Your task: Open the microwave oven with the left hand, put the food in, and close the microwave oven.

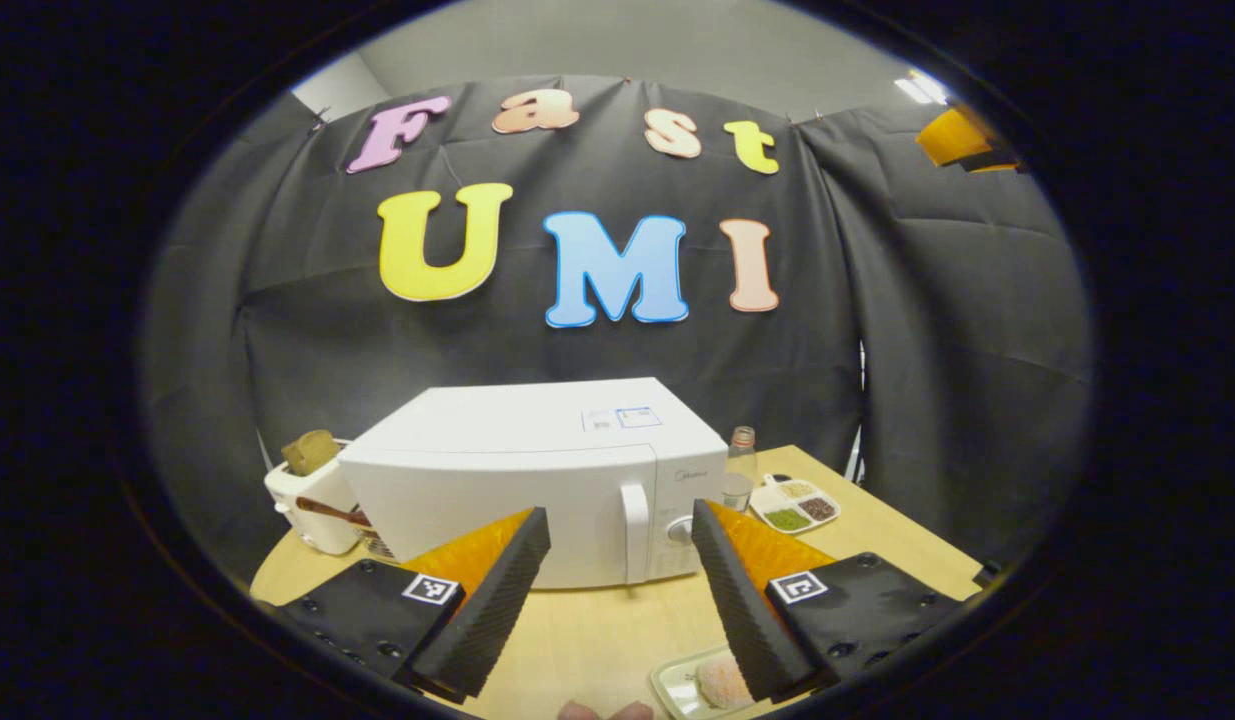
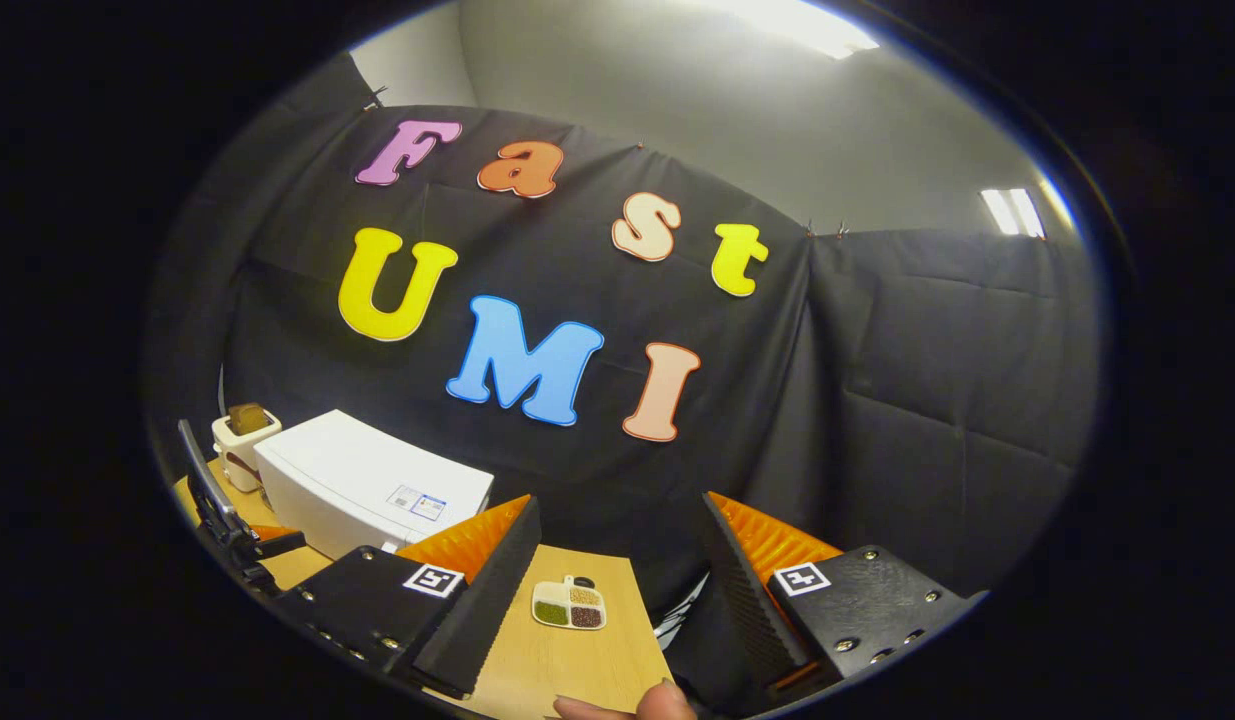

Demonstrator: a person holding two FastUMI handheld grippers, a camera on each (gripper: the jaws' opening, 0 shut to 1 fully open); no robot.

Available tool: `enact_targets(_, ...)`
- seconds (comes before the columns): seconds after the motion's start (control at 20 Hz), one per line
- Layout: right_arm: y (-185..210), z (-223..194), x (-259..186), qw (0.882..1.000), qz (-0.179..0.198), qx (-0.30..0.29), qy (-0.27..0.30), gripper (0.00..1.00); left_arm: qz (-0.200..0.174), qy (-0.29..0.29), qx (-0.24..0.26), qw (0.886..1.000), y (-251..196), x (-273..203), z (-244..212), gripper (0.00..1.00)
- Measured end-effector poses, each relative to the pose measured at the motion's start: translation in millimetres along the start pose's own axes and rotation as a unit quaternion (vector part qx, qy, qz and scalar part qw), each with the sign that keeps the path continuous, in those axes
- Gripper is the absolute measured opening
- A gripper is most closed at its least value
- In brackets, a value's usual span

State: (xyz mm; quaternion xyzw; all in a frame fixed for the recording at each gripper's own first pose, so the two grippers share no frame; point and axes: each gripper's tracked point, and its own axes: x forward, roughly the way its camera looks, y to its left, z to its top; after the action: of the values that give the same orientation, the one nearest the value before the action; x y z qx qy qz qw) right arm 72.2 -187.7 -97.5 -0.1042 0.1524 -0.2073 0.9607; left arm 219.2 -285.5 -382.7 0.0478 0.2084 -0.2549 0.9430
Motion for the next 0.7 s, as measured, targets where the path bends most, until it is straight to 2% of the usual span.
enact_targets(0.3, -15, -18, 7, 0.998, -0.044, -0.018, 0.036, 0.97, -0.013, 0.040, -0.008, 0.999, -9, 57, -40, 0.99)
enact_targets(0.35, -17, -22, 8, 0.998, -0.050, -0.020, 0.044, 0.97, -0.013, 0.044, -0.006, 0.999, -8, 68, -45, 0.96)
enact_targets(0.4, -19, -27, 9, 0.997, -0.055, -0.022, 0.050, 0.97, -0.013, 0.049, -0.006, 0.999, -10, 76, -53, 0.98)
enact_targets(0.7, -22, -40, 18, 0.994, -0.073, -0.031, 0.074, 0.95, -0.032, 0.102, -0.011, 0.994, -19, 130, -98, 0.97)
